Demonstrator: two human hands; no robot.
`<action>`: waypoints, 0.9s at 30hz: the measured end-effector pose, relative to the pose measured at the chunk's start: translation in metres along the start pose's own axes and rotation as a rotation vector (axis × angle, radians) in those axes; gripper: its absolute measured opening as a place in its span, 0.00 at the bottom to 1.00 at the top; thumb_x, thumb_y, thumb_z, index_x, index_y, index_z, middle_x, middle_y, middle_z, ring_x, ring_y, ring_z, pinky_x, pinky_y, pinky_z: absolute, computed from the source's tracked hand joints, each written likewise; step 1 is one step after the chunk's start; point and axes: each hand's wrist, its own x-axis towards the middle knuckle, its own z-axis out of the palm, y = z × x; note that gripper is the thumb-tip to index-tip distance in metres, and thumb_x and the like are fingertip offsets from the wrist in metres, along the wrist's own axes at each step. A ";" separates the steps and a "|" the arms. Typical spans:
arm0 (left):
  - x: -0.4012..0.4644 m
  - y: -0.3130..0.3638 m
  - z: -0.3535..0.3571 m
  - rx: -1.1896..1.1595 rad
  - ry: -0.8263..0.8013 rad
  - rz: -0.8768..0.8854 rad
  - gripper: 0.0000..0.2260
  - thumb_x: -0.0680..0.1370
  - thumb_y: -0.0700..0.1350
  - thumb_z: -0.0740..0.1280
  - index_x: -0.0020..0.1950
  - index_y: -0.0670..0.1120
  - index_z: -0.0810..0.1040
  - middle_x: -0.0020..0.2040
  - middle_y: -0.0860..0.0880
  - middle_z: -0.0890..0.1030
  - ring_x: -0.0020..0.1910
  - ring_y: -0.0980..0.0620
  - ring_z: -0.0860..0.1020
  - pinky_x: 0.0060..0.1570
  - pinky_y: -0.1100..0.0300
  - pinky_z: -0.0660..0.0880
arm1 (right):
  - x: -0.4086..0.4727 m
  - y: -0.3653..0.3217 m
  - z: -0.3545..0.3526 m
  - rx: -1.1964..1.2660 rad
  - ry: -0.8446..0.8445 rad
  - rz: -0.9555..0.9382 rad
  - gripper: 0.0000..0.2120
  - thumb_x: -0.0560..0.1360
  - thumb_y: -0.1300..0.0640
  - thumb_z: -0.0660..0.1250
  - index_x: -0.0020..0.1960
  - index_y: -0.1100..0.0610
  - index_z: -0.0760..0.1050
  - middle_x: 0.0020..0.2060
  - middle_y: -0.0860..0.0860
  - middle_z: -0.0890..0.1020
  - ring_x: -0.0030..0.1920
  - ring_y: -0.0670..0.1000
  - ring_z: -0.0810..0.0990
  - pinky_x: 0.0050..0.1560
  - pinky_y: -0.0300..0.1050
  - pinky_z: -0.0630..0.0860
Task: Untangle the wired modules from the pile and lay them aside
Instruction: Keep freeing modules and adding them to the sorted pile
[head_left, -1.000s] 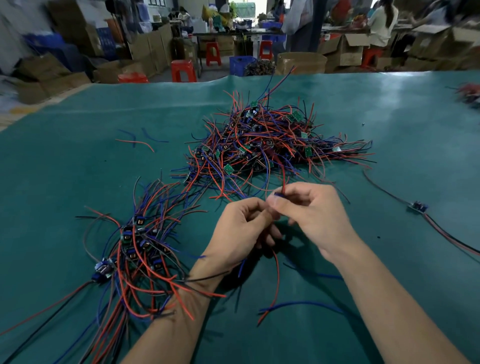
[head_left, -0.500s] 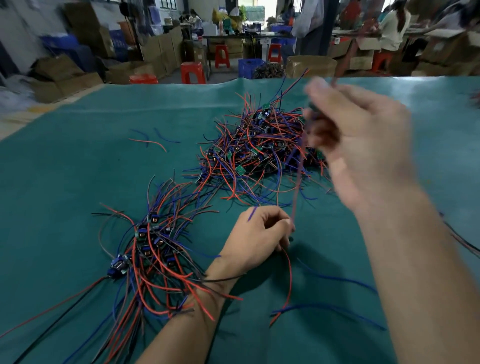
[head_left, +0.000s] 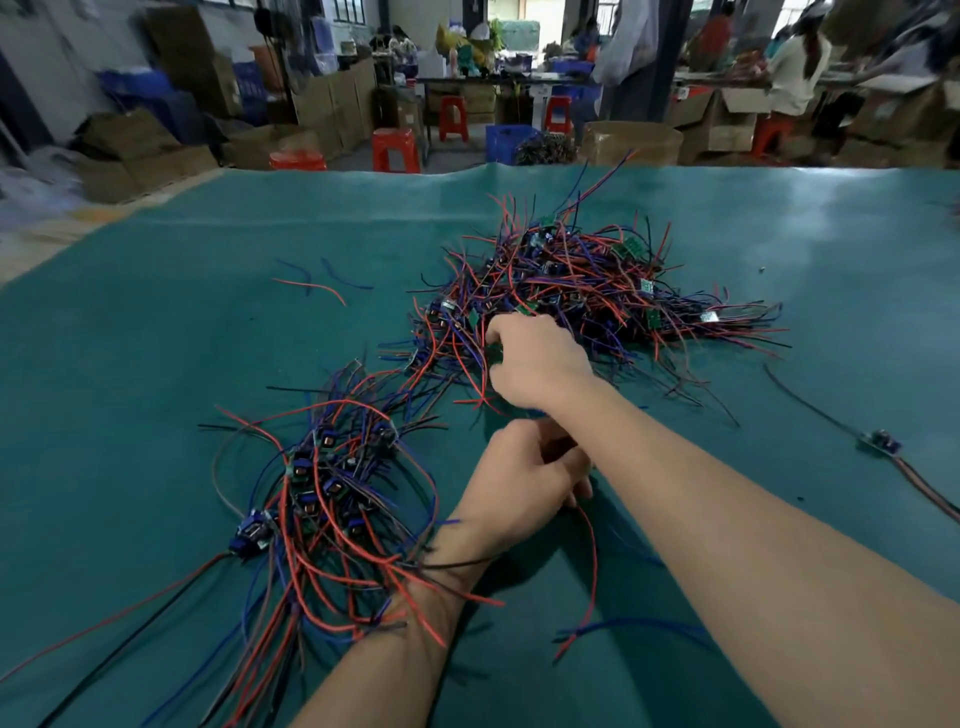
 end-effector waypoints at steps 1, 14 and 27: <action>0.000 0.000 0.000 -0.010 0.000 -0.002 0.14 0.77 0.38 0.64 0.34 0.51 0.77 0.29 0.52 0.80 0.25 0.57 0.74 0.26 0.69 0.68 | 0.001 0.002 0.003 0.018 -0.001 0.008 0.14 0.77 0.56 0.69 0.62 0.52 0.75 0.59 0.56 0.78 0.55 0.63 0.79 0.48 0.53 0.76; 0.002 -0.004 0.003 -0.060 0.006 -0.039 0.07 0.79 0.38 0.65 0.42 0.43 0.80 0.30 0.49 0.81 0.26 0.55 0.74 0.27 0.70 0.68 | -0.004 0.052 -0.036 0.451 0.140 0.058 0.11 0.63 0.51 0.85 0.40 0.51 0.84 0.34 0.45 0.84 0.37 0.47 0.81 0.40 0.36 0.74; 0.005 -0.004 0.004 -0.169 0.194 -0.082 0.06 0.76 0.33 0.66 0.50 0.42 0.77 0.38 0.41 0.81 0.31 0.48 0.76 0.27 0.63 0.71 | -0.063 0.130 -0.045 0.300 0.250 0.089 0.15 0.62 0.60 0.84 0.36 0.47 0.78 0.32 0.42 0.81 0.30 0.37 0.77 0.33 0.25 0.69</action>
